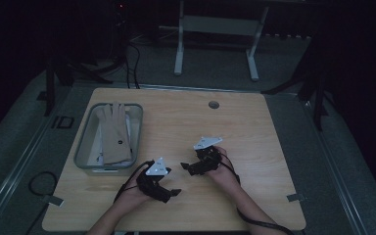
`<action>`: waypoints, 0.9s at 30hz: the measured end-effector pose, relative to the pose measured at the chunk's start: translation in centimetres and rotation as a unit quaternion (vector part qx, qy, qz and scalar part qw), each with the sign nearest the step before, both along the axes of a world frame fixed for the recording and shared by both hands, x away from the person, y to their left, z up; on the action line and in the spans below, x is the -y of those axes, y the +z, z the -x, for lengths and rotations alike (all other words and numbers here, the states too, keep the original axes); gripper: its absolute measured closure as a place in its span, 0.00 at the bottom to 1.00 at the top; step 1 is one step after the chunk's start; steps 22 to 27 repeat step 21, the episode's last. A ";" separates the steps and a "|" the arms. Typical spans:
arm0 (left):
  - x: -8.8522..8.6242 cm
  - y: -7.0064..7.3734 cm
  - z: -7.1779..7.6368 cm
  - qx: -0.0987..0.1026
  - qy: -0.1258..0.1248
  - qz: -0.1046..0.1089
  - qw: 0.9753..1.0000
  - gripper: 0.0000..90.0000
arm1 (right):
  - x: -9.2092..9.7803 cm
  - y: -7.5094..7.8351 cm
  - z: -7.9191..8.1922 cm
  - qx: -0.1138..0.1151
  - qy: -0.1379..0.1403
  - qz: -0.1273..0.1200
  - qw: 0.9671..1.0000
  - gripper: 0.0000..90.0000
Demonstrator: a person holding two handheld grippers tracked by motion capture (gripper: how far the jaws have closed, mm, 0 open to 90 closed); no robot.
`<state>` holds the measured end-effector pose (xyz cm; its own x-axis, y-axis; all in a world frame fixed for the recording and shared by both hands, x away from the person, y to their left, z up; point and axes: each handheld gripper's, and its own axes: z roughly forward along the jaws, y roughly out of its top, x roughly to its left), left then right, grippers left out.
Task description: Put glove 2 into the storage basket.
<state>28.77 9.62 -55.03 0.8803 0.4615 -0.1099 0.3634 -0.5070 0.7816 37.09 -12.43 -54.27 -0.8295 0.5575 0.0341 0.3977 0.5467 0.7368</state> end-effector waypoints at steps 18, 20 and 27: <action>0.0 -0.7 0.1 0.002 0.001 0.017 1.000 0.16 | 2.1 -1.4 0.6 0.005 -0.002 0.008 1.000 0.14; 0.0 -0.8 0.1 0.003 0.000 0.016 1.000 0.16 | 2.1 -1.4 0.6 0.008 -0.004 0.007 1.000 0.14; 0.1 -0.8 0.1 0.004 0.000 0.016 1.000 0.16 | 2.1 -1.4 0.6 0.009 -0.004 0.005 1.000 0.14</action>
